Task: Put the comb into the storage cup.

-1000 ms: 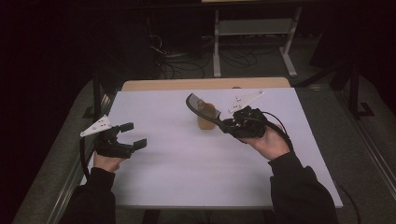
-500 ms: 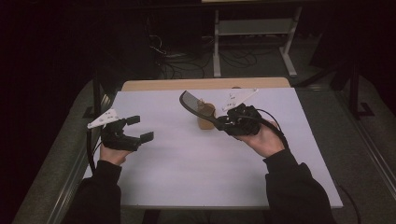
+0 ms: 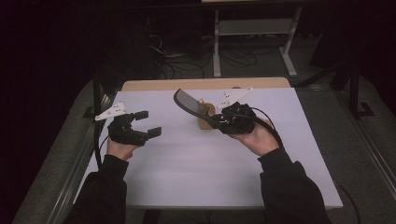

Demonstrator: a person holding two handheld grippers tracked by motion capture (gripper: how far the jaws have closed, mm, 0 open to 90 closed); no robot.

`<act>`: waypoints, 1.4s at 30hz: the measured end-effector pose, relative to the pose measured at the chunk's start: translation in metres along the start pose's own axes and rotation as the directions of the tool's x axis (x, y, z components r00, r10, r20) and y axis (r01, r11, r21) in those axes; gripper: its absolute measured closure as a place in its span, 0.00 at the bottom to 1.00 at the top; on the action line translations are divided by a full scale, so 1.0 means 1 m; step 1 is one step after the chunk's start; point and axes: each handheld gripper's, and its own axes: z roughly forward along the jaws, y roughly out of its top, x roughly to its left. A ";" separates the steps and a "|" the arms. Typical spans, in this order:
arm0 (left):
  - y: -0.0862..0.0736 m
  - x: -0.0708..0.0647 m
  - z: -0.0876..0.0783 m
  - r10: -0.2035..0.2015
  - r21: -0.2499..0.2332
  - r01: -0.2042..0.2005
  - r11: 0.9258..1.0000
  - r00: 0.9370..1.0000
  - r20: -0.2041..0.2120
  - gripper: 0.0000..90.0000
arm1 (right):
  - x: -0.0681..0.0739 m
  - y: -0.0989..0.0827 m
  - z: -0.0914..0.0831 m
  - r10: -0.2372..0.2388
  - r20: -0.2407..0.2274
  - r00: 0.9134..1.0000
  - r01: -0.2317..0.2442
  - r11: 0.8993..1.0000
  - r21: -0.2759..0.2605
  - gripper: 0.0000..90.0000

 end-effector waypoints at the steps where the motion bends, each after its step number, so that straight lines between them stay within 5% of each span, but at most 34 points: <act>1: 0.001 0.000 0.001 0.001 0.005 -0.001 1.000 1.000 0.007 0.00 | 0.000 0.001 0.001 0.004 -0.001 1.000 -0.004 1.000 -0.003 0.79; 26: 0.025 -0.010 0.024 0.029 0.003 -0.029 1.000 0.996 0.083 0.00 | 0.009 0.020 0.020 -0.021 -0.027 0.999 0.020 0.999 -0.043 0.79; 42: 0.036 -0.011 0.041 -0.010 0.005 0.010 1.000 0.988 0.152 0.00 | 0.015 0.027 0.029 -0.042 -0.033 0.999 0.040 0.997 -0.059 0.79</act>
